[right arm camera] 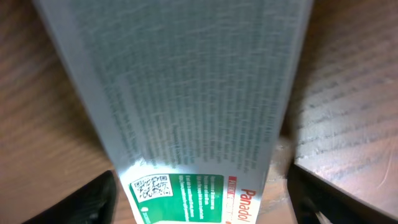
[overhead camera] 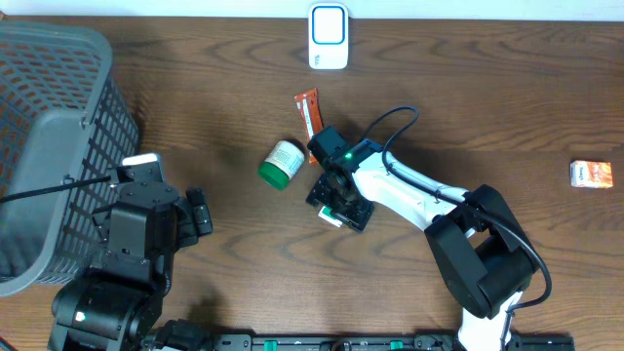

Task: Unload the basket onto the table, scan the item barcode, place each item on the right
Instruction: 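Grasp the white-green medicine box with the right gripper, then hold the medicine box barcode under the white scanner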

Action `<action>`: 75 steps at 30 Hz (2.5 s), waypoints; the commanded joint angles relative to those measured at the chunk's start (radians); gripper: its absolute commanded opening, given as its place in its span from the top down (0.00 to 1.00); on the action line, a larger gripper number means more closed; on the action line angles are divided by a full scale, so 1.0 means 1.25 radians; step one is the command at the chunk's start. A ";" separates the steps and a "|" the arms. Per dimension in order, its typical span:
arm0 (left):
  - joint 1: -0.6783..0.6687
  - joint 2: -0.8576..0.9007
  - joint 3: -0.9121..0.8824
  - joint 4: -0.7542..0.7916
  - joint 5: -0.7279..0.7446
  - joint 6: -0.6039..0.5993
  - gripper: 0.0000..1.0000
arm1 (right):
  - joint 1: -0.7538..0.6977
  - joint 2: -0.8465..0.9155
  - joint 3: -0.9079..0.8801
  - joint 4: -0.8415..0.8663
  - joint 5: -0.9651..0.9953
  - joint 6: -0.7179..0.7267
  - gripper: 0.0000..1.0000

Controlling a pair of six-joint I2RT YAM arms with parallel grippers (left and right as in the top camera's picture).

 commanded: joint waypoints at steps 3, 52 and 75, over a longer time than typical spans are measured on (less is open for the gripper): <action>0.004 -0.004 0.007 0.000 -0.007 0.010 0.02 | -0.005 0.023 -0.002 -0.005 0.040 -0.163 0.32; 0.004 -0.003 0.007 0.001 -0.007 0.010 0.02 | -0.161 -0.033 -0.001 -0.138 -0.332 -1.040 0.65; 0.004 -0.004 0.007 0.000 -0.007 0.010 0.02 | -0.326 -0.125 -0.001 -0.549 -0.822 -1.440 0.62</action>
